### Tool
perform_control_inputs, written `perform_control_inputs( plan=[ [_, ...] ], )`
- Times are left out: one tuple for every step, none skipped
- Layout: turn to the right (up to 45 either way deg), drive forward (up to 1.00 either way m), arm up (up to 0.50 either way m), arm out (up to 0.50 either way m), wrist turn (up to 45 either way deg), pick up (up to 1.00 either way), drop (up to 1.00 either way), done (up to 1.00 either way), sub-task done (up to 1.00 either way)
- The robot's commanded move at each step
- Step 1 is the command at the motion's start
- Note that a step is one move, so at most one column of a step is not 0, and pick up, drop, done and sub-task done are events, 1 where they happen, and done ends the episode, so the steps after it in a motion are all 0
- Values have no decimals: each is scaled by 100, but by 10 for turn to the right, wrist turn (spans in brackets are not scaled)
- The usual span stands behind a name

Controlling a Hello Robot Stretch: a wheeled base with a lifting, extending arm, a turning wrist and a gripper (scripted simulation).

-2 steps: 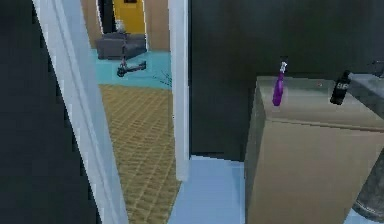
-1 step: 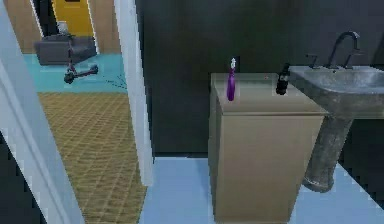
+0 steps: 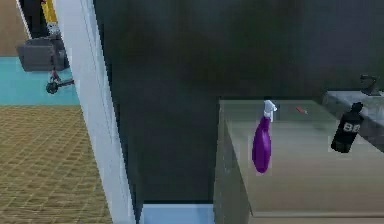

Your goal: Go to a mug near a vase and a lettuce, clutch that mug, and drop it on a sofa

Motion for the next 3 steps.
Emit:
perform_control_inputs(
  plan=[
    [-420,0,0,0,0,0,0,0,0],
    [-30,0,0,0,0,0,0,0,0],
    [0,100,0,0,0,0,0,0,0]
  ],
)
